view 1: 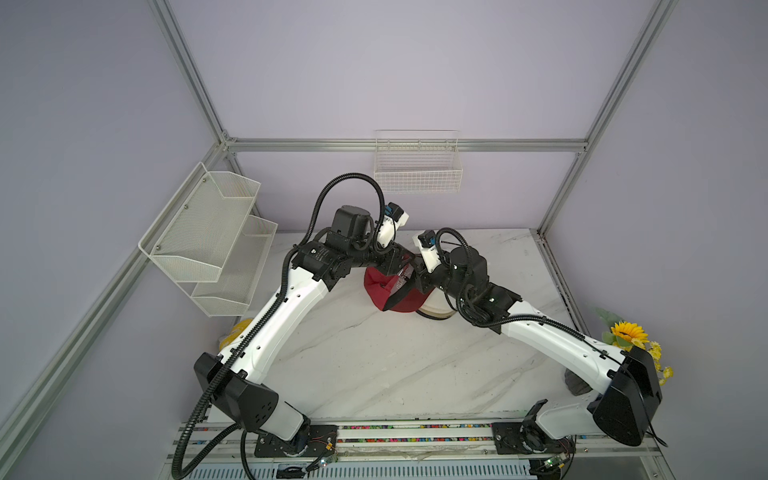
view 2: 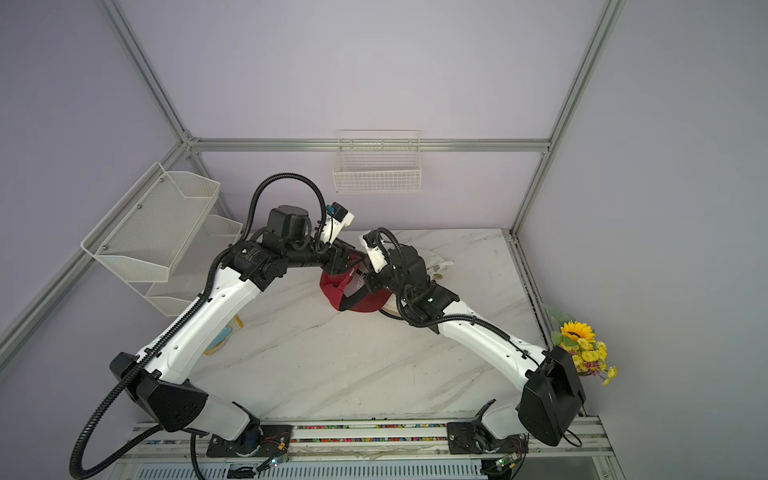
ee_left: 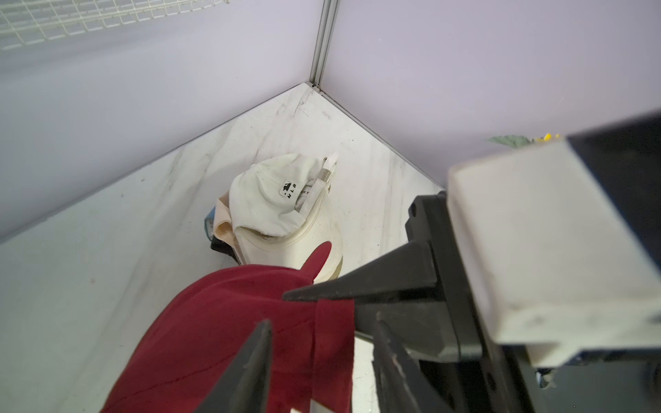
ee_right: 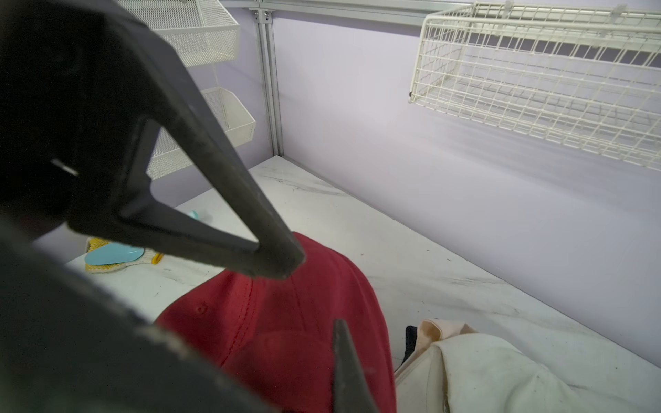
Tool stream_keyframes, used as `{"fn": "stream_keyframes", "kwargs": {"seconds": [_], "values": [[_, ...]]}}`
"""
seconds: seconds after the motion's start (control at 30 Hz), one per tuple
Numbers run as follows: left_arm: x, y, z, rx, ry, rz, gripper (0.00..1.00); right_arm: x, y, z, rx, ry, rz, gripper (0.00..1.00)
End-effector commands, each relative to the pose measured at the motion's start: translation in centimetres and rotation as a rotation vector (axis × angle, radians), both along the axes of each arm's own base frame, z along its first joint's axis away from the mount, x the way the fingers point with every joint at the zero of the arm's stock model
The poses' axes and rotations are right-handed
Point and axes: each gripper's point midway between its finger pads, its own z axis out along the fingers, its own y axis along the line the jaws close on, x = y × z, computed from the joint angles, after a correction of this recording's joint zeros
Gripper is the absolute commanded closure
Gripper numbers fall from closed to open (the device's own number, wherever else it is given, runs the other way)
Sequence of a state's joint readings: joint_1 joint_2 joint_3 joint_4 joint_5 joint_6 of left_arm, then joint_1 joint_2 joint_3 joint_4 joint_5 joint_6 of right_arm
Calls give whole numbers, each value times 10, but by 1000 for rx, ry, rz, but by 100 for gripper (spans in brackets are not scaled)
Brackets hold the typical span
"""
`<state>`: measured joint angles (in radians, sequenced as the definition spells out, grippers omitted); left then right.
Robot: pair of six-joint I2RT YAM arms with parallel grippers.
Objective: Open the adjustable buckle of the baseball cap
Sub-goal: Open the adjustable buckle on the baseball cap.
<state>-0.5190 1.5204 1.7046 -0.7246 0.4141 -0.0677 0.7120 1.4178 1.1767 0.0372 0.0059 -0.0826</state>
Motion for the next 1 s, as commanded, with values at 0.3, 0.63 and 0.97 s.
{"fn": "stream_keyframes", "kwargs": {"seconds": [0.3, 0.63, 0.97], "values": [[-9, -8, 26, -73, -34, -58, 64, -7, 1, 34, 60, -58, 18, 100], [-11, -10, 10, -53, 16, -76, 64, -12, 2, 42, 82, -64, 36, 100], [-15, -16, -1, -42, 65, -121, 70, -20, -1, 60, 113, -92, 52, 100]]}}
